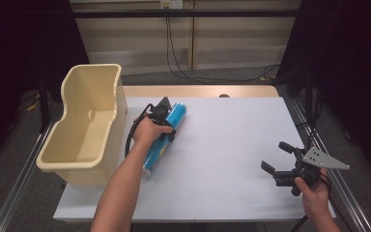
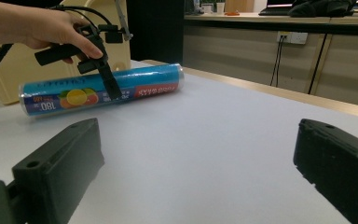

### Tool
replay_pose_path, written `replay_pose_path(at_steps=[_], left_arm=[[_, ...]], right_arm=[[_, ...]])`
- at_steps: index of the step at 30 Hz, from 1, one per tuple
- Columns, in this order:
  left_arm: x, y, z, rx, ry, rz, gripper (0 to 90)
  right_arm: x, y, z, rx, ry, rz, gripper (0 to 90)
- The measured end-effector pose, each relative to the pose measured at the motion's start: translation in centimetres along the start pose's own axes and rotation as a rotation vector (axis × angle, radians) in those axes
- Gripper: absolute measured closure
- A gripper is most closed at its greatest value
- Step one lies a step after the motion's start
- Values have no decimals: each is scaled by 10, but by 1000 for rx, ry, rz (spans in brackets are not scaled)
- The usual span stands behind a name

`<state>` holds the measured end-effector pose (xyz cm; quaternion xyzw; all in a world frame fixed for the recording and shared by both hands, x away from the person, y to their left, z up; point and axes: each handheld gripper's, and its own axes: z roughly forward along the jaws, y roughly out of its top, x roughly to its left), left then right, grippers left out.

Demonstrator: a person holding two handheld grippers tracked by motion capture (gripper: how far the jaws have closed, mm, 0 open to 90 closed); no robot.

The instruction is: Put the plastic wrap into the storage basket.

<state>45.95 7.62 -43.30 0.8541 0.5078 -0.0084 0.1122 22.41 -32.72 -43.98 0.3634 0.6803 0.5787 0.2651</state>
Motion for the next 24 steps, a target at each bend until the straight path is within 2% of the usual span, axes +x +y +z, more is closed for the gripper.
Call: replay_pose_path(at_steps=[2, 8, 14, 19, 24], left_arm=[[0, 1, -7, 2, 15, 4, 322], [0, 4, -34, -41, 4, -5, 322], [-2, 6, -64, -34, 14, -6, 322], [-4, 7, -90, -49, 12, -14, 322], [-4, 6, -117, -54, 3, -37, 322]], right_arm=[[0, 0, 0, 1, 1, 0, 7], [0, 0, 1, 2, 4, -2, 7], [0, 0, 1, 2, 5, -2, 7], [0, 0, 1, -1, 4, -2, 7], [1, 0, 1, 1, 5, 1, 7]])
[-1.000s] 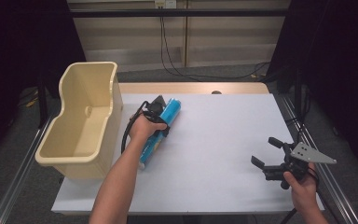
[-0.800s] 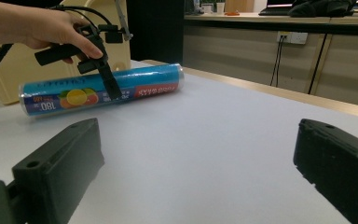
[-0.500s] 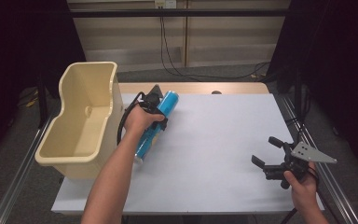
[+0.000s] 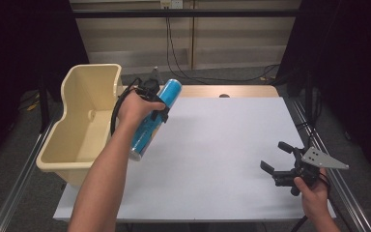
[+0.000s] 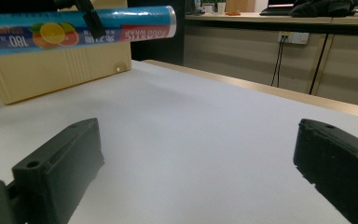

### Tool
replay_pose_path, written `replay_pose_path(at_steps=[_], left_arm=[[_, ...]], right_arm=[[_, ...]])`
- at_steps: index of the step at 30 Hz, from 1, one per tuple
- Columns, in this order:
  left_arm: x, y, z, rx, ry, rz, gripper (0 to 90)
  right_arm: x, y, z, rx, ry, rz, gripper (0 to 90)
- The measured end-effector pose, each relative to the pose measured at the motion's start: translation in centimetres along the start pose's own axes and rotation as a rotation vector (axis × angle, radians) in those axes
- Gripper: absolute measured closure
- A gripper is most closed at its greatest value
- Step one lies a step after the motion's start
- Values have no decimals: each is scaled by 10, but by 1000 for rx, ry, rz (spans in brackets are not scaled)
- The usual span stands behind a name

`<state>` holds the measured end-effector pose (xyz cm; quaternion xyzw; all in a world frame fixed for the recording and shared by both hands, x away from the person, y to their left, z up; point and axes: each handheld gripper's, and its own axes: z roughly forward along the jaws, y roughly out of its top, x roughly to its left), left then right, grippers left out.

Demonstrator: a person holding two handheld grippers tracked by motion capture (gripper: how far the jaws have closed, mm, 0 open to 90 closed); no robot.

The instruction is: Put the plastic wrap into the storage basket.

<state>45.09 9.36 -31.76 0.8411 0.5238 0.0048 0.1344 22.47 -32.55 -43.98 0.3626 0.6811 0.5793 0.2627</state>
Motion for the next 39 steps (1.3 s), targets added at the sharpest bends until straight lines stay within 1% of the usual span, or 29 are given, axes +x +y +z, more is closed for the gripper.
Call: replay_pose_path(at_steps=[4, 5, 6, 10, 11, 13, 16, 17, 19, 22, 24, 25, 26, 28, 30, 32, 34, 37, 38, 39], left_arm=[[0, -2, -17, 2, 5, -8, 322], [1, -2, -22, 4, 5, -4, 322], [2, -3, -26, -2, 6, -7, 322], [6, -7, -40, -12, -5, -31, 322], [7, -8, -43, -11, -3, -31, 322], [10, -10, -48, -15, 4, -46, 322], [14, -14, -56, -26, 4, -67, 322], [15, -15, -59, -20, 7, -68, 322], [18, -18, -64, -24, 13, -78, 322], [23, -23, -71, -28, 12, -95, 322], [26, -26, -76, -26, 17, -110, 321], [28, -27, -78, -23, 23, -111, 321], [30, -29, -81, -31, 30, -115, 322], [34, -32, -86, -29, 34, -121, 321], [39, -35, -92, -37, 36, -137, 322], [45, -39, -97, -43, 46, -144, 322], [49, -42, -100, -51, 60, -163, 322], [57, -48, -104, -54, 68, -184, 321], [59, -49, -106, -46, 66, -184, 321], [61, -51, -106, -55, 71, -189, 321]], right_arm=[[0, 0, 0, 2, -1, -2, 7], [0, 0, 0, -1, -3, 3, 7], [0, 0, 0, -3, -2, 2, 7], [1, 1, 0, -7, -5, -4, 7], [1, 1, 0, -6, -5, -4, 7], [1, 1, 0, -5, -5, -3, 7], [1, 1, 0, -4, -6, -5, 7], [1, 1, 0, -4, -7, -5, 7], [2, 1, 0, -3, -7, -4, 7], [3, 1, 1, 0, -4, -5, 7], [3, 1, 1, 0, -4, -5, 7], [3, 1, 1, 1, -3, -6, 7], [3, 1, 1, 0, -3, -5, 7], [3, 1, 1, 3, -3, -8, 7], [3, 0, 1, 3, -2, -8, 7], [3, 1, 1, 2, -1, -10, 7], [3, 1, 1, 1, -1, -10, 7], [3, 1, 2, 1, -2, -11, 7], [3, 1, 1, 3, -2, -11, 7], [3, 1, 2, 3, -1, -13, 7]])
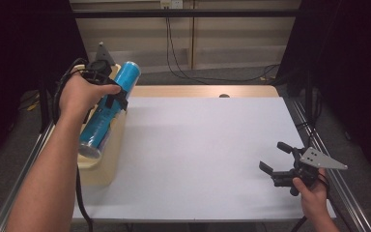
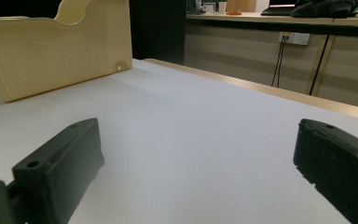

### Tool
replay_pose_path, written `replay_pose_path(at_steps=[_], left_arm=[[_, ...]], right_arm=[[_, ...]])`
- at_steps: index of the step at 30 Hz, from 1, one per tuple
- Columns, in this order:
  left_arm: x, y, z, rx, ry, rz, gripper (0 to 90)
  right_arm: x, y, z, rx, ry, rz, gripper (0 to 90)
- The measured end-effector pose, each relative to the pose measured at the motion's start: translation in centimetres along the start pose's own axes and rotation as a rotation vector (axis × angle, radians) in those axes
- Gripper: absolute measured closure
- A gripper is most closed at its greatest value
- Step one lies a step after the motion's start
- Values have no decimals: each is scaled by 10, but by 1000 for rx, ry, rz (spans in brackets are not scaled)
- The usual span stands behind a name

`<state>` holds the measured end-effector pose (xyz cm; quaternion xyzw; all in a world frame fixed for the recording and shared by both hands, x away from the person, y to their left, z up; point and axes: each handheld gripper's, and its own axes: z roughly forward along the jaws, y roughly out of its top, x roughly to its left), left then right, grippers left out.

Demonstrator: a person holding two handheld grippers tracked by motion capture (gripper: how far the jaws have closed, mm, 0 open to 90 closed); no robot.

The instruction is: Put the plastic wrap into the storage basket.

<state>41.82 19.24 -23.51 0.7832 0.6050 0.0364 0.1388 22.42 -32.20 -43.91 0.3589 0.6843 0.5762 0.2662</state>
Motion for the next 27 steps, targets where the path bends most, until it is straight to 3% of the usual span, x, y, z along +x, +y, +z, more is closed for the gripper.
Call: replay_pose_path(at_steps=[13, 16, 19, 22, 27], left_arm=[[32, -15, -4, -4, 42, -80, 321], [39, -18, -5, -10, 28, -101, 321], [43, -21, -6, -11, 45, -111, 321], [48, -24, -7, -22, 36, -136, 321], [54, -28, -4, -13, 68, -148, 321]], right_arm=[[1, 0, 1, 2, 3, 0, 7], [2, 0, 1, 4, 5, 2, 7], [2, 0, 2, 6, 7, -1, 7], [2, 0, 2, 6, 7, 1, 7], [2, 0, 2, 8, 9, -1, 7]])
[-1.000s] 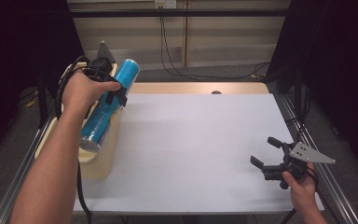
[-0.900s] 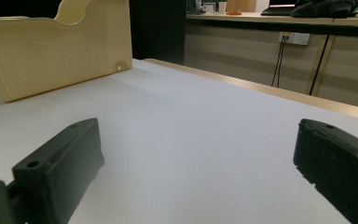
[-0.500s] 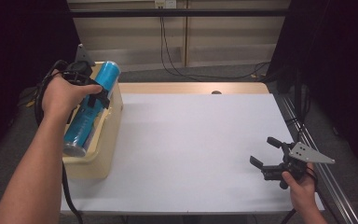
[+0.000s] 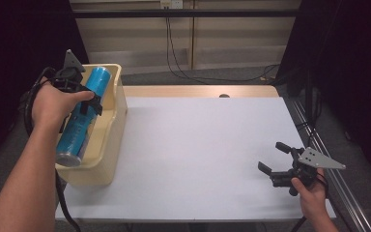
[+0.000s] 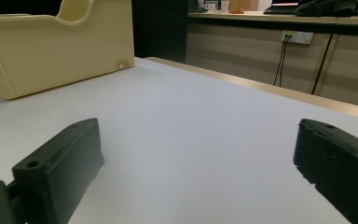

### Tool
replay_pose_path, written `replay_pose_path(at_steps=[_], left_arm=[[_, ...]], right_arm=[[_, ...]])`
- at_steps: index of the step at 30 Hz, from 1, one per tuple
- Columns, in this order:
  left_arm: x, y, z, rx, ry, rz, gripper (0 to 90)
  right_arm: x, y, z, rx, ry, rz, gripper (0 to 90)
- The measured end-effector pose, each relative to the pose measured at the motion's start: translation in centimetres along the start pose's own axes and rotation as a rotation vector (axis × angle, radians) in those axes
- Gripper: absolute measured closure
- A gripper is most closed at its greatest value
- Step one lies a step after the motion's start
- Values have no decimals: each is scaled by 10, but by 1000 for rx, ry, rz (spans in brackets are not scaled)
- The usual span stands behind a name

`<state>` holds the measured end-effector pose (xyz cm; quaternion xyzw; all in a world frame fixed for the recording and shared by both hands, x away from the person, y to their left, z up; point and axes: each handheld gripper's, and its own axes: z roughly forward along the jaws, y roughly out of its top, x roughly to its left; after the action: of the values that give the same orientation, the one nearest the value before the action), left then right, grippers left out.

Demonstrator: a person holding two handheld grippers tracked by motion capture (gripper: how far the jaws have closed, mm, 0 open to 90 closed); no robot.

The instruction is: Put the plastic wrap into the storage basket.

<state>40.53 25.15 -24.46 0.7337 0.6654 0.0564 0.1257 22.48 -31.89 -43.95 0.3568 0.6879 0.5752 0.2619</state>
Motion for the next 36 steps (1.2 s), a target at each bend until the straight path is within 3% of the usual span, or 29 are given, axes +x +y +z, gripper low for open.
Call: replay_pose_path(at_steps=[6, 11, 31, 32, 33, 34, 36], left_arm=[[5, -3, 5, 9, 15, -19, 320], [7, -5, 9, 20, 4, -38, 320], [8, -17, 22, 77, 0, -53, 314], [8, -16, 20, 51, 4, -63, 310], [8, -15, 11, -4, -23, -73, 342], [8, -14, 4, -22, -41, -79, 354], [4, -11, -10, -46, -27, -60, 334]], right_arm=[[0, 0, 0, 0, 0, -2, 7], [1, 1, 0, -2, 1, -4, 7], [3, 2, 1, -1, 6, -9, 7], [3, 1, 1, -1, 5, -8, 7], [3, 1, 1, -1, 5, -7, 7], [3, 1, 2, -1, 4, -8, 7], [3, 1, 3, -1, 7, -6, 7]])
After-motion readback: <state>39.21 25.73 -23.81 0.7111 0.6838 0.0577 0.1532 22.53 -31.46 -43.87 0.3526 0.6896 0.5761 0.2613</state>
